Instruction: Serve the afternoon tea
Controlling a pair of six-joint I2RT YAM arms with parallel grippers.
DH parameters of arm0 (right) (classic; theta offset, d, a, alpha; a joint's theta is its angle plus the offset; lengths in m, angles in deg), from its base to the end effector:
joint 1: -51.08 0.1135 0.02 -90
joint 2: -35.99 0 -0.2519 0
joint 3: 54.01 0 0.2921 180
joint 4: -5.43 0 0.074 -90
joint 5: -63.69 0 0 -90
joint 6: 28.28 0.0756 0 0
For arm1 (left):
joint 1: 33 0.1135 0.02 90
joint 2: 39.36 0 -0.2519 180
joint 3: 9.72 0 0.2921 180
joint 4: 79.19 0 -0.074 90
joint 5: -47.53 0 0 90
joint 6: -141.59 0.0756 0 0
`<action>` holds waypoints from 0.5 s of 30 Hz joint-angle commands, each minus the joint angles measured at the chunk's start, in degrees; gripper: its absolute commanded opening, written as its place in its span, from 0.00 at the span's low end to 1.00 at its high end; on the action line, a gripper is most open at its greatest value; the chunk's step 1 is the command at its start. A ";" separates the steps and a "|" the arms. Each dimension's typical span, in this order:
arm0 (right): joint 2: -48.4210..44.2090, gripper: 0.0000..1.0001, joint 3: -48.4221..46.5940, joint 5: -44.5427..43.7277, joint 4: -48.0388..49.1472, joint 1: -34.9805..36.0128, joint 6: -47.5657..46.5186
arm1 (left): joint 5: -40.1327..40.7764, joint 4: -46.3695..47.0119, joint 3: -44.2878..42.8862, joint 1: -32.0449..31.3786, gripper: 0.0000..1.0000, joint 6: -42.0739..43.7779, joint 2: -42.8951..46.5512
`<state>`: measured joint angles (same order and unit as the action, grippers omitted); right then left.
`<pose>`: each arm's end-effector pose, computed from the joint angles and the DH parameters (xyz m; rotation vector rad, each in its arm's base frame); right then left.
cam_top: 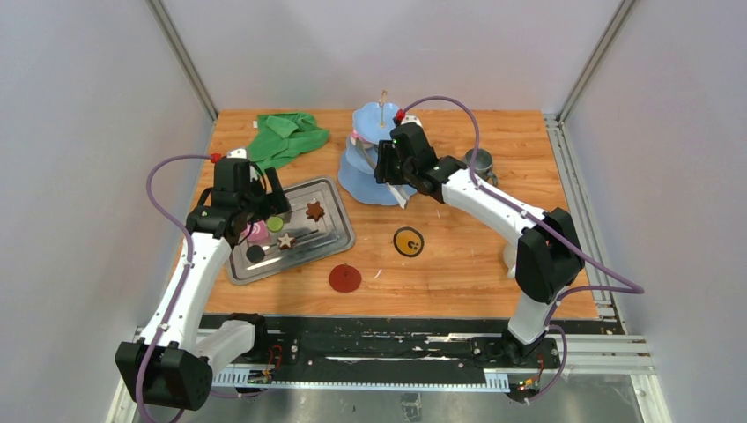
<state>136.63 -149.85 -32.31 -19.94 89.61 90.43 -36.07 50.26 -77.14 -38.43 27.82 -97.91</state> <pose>0.3856 0.2969 0.2617 -0.1194 2.1477 0.5911 0.2881 -0.0189 0.2743 -0.4227 2.2572 -0.1354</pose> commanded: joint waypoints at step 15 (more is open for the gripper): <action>-7.03 0.51 4.25 1.22 2.71 -0.66 0.91 | -0.07 0.84 0.04 0.42 0.96 0.90 1.32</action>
<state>134.65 -147.22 -31.21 -19.44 89.61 90.52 -36.05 50.23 -77.14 -38.43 27.82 -97.88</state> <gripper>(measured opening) 0.512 0.963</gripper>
